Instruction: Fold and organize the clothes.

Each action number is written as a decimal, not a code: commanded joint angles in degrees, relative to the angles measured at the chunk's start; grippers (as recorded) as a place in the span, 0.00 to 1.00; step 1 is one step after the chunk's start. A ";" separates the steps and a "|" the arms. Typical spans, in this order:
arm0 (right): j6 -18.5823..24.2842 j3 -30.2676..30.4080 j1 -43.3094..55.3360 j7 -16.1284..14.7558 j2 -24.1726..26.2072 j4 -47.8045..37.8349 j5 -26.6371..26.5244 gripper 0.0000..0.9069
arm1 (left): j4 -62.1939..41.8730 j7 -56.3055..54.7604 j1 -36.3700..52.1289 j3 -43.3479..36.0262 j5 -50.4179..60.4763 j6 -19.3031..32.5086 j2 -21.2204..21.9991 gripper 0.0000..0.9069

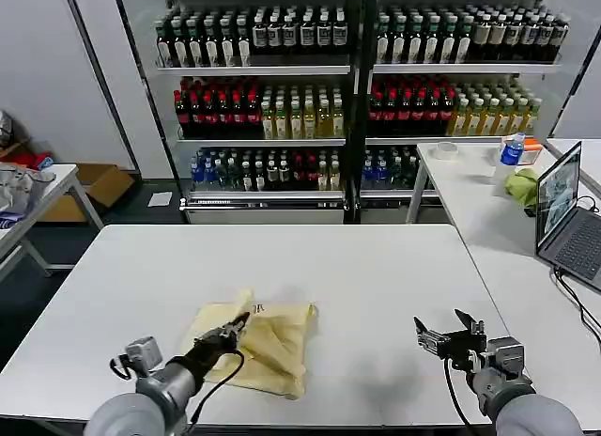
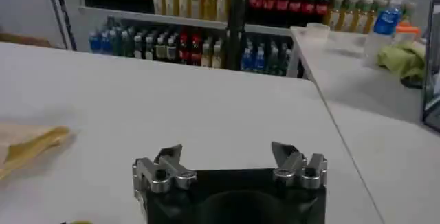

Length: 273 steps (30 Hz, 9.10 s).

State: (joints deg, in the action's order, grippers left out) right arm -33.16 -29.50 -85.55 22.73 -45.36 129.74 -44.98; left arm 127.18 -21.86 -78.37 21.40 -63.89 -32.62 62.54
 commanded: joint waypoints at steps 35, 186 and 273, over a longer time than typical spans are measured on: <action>-0.01 1.63 1.17 -0.19 -0.71 0.21 0.60 1.00 | -5.88 6.41 -4.09 15.83 9.29 0.91 -4.85 1.00; 0.01 -1.54 -0.10 -0.36 -2.52 0.01 1.73 1.00 | -24.69 5.53 27.49 -21.29 21.16 1.41 8.51 0.03; 7.87 25.50 28.78 6.17 -41.51 -31.13 -10.30 1.00 | -8.50 9.32 0.66 16.33 27.77 13.44 -5.14 1.00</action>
State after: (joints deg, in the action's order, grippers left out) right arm -25.39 -4.01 -56.86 28.30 -86.61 98.82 -55.51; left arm 118.34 -12.54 -77.44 37.49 -35.97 -19.15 57.47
